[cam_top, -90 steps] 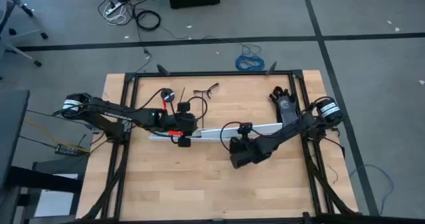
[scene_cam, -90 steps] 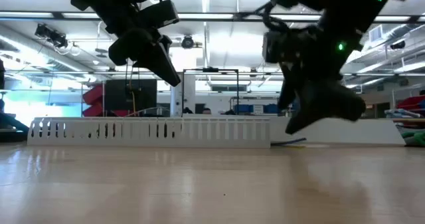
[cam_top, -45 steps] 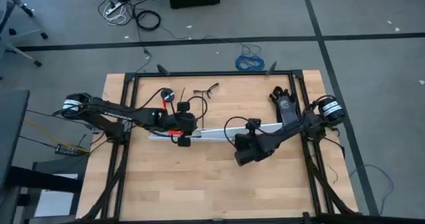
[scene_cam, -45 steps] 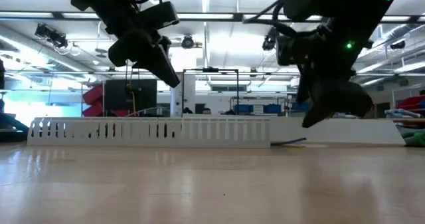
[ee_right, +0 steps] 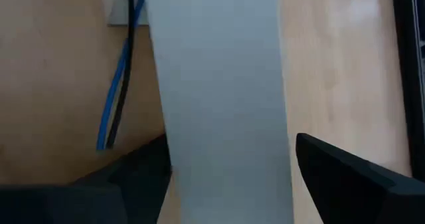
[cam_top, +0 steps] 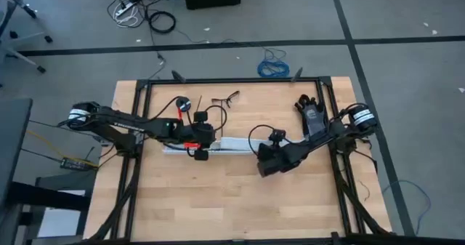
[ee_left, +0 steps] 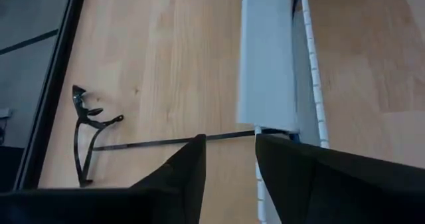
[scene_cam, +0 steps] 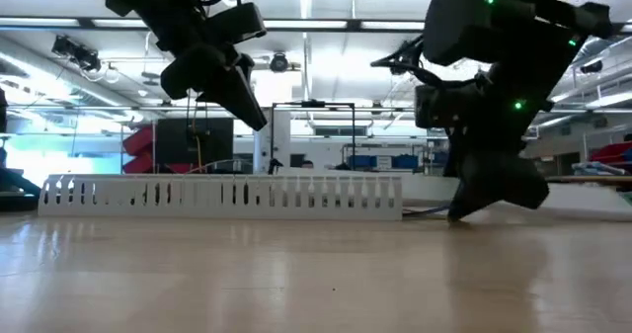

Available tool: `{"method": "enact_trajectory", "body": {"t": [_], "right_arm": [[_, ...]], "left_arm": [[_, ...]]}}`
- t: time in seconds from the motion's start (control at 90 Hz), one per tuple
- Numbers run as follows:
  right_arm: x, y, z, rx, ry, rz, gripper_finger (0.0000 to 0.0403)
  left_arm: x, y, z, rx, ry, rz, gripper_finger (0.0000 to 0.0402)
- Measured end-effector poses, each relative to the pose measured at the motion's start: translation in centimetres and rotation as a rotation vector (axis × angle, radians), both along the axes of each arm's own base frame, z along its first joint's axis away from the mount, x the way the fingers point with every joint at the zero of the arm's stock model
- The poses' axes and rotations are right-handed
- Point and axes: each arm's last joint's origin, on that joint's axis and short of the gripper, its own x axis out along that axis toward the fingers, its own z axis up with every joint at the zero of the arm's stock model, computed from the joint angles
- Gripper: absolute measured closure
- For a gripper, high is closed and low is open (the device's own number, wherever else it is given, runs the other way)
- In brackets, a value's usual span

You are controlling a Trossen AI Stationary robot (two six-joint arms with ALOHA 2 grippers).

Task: Ziptie cables
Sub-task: Close the white cable duct

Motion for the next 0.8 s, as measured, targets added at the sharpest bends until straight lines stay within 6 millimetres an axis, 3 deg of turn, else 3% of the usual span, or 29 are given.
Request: {"method": "enact_trajectory", "body": {"t": [0.6,0.8], "right_arm": [[0.6,-0.92,-0.3,-0.009,-0.033,0.002,0.0098],[0.66,-1.01,-0.33,-0.001,-0.033,0.004,0.0143]], "left_arm": [[0.01,0.0,0.01,-0.002,-0.003,0.002,0.0275],[0.0,0.0,0.0,-0.002,-0.002,0.003,0.0275]]}}
